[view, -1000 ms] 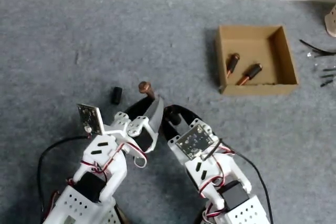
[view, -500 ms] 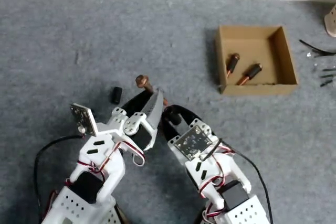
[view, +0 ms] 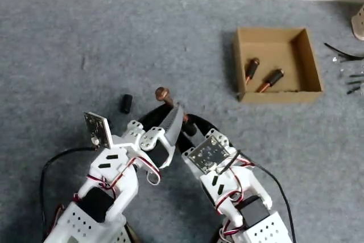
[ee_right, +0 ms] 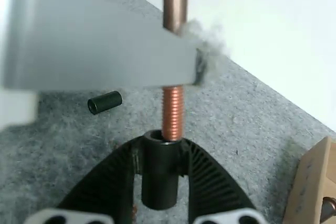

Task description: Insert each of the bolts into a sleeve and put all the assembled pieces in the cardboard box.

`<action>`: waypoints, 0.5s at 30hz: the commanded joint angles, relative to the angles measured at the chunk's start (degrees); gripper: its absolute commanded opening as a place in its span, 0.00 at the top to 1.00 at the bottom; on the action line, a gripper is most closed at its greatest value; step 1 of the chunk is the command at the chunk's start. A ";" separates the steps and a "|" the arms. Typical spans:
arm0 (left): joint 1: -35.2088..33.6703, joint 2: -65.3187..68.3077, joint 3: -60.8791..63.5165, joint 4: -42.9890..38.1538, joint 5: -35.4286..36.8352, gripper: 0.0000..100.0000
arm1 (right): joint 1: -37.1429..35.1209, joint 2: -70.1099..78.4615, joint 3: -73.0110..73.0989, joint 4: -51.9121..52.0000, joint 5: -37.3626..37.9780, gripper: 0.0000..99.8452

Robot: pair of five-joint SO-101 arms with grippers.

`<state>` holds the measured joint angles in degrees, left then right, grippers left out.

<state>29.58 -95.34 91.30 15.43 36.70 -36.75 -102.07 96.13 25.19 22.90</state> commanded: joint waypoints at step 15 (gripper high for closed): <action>3.56 -0.92 2.77 0.70 -0.53 0.99 | 1.01 -0.66 4.26 1.54 0.62 0.99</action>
<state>30.46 -95.34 94.29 16.22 36.70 -36.92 -102.07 96.13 26.68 22.90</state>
